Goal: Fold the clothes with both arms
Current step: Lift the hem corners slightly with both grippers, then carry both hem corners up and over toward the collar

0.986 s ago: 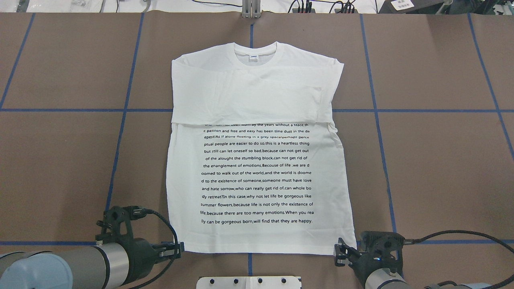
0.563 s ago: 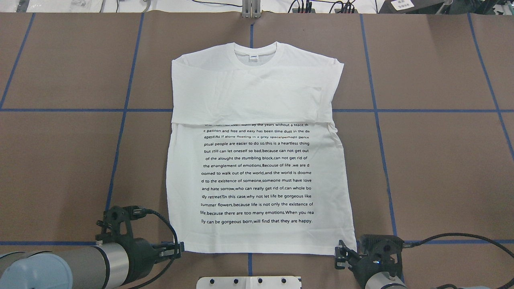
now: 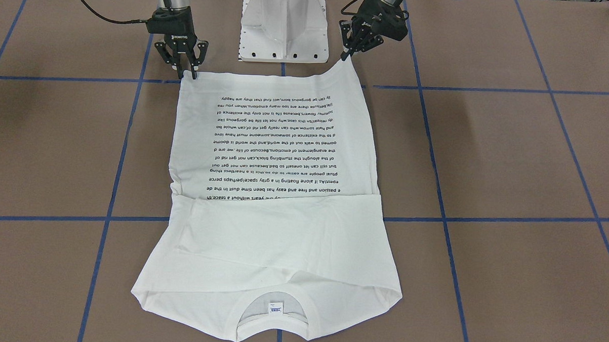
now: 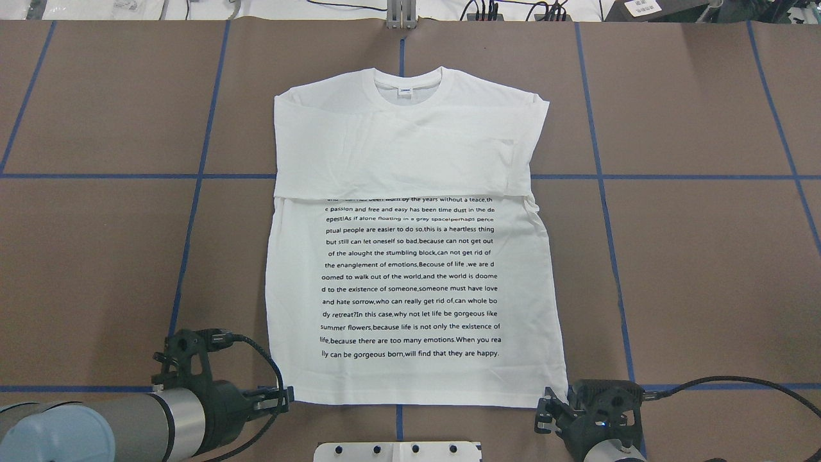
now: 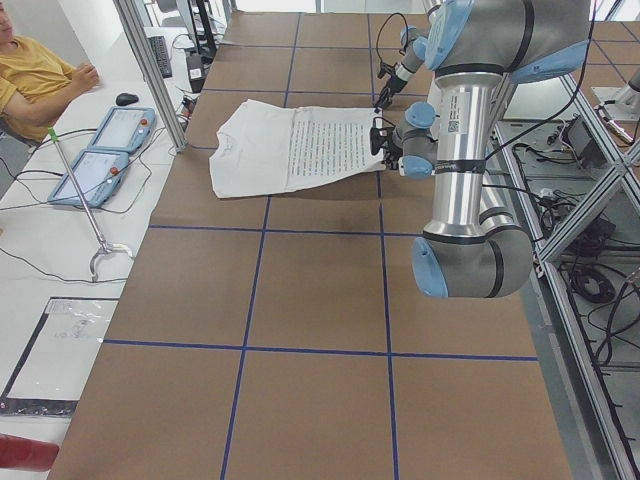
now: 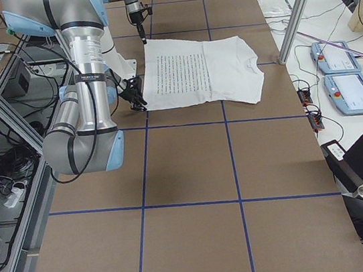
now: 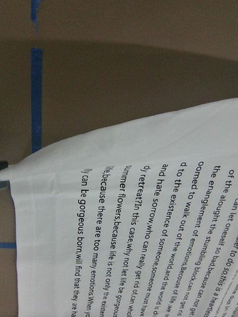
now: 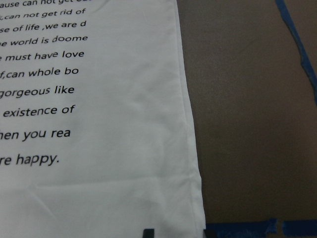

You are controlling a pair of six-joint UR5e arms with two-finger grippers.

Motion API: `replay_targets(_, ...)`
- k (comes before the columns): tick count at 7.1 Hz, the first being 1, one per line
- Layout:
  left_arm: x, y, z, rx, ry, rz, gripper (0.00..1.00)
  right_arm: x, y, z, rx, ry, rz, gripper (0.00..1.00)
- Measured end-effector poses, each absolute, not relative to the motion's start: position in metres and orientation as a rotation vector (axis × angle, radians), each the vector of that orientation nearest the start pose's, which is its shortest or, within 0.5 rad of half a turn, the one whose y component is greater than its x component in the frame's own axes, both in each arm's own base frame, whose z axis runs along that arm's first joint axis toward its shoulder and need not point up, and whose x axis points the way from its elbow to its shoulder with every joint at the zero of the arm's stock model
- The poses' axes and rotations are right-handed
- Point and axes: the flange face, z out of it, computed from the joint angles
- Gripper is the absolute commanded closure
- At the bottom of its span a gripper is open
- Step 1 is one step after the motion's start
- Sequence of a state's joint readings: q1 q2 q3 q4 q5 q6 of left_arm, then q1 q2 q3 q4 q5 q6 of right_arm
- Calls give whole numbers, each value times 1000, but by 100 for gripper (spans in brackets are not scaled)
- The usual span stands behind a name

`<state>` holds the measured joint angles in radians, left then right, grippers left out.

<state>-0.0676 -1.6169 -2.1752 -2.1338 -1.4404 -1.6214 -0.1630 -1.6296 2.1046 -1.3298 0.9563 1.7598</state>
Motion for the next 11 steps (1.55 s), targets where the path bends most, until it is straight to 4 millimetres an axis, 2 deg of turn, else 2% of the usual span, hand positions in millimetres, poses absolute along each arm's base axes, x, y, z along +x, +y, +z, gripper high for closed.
replay_targets(1, 448, -177, 291, 125, 1212, -183, 100, -478, -114, 403, 459, -786, 242, 100)
replay_targets(4, 447, -177, 289, 126, 1215, -182, 100, -476, -114, 398, 457, -796, 244, 100)
replay_targets(5, 443, -177, 285, 125, 1226, -182, 100, -468, -116, 386, 451, -808, 249, 100)
replay_targets(6, 431, -176, 275, 122, 1243, -181, 100, -449, -118, 359, 428, -813, 243, 100)
replay_targets(7, 408, -174, 257, 106, 1260, -169, 100, -416, -120, 317, 379, -810, 224, 100)
replay_targets(8, 375, -169, 232, 74, 1268, -146, 100, -371, -123, 272, 317, -807, 206, 100)
replay_targets(9, 337, -164, 203, 41, 1266, -121, 100, -333, -132, 238, 251, -815, 210, 100)
replay_targets(10, 304, -166, 182, 16, 1258, -111, 100, -309, -148, 216, 195, -826, 236, 100)
replay_targets(11, 288, -176, 171, 24, 1249, -107, 100, -296, -167, 202, 174, -830, 252, 100)
